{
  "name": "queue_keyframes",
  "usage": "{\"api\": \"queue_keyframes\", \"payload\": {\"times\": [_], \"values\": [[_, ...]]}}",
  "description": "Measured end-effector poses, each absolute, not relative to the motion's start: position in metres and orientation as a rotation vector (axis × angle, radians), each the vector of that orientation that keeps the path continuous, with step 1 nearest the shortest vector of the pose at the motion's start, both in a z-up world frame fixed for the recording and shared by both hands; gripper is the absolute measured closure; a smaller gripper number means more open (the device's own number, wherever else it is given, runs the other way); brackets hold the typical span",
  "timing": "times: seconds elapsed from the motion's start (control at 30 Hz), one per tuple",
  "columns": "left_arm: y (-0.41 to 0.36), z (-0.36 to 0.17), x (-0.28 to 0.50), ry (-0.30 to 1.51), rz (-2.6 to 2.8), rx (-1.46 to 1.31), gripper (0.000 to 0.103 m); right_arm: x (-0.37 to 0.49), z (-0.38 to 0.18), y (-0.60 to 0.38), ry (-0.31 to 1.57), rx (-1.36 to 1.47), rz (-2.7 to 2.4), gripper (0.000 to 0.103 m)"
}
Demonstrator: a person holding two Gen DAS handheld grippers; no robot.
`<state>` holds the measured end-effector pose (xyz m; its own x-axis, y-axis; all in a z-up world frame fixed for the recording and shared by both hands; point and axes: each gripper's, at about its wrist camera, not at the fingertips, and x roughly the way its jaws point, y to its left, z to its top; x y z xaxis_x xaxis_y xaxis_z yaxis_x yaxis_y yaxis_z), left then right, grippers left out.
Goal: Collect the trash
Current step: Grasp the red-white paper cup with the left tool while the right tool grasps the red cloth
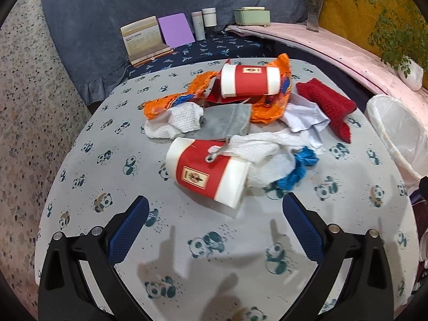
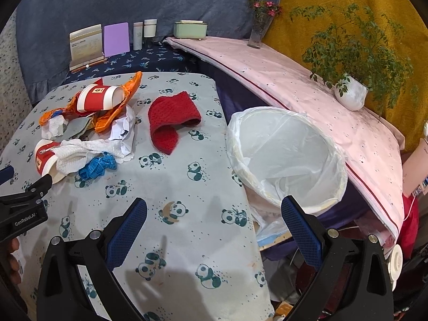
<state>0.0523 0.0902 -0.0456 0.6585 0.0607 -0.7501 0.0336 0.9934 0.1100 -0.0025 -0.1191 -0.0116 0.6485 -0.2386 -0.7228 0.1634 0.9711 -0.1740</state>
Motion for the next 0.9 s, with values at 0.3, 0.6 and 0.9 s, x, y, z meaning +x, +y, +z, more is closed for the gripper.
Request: {"api": "queue_keyframes", "payload": {"times": [0.3, 0.6, 0.9], "values": [[0.106, -0.068, 0.073, 0.889, 0.044, 0.106, 0.016, 0.024, -0.023, -0.102, 0.86, -0.082, -0.19, 0.007], [0.122, -0.076, 0.085, 0.936, 0.008, 0.052, 0.065, 0.048, -0.034, -0.085, 0.876, -0.09, -0.161, 0.007], [0.136, -0.064, 0.086, 0.907, 0.03, 0.029, 0.086, 0.067, -0.041, -0.08, 0.87, -0.08, -0.147, 0.008]]}}
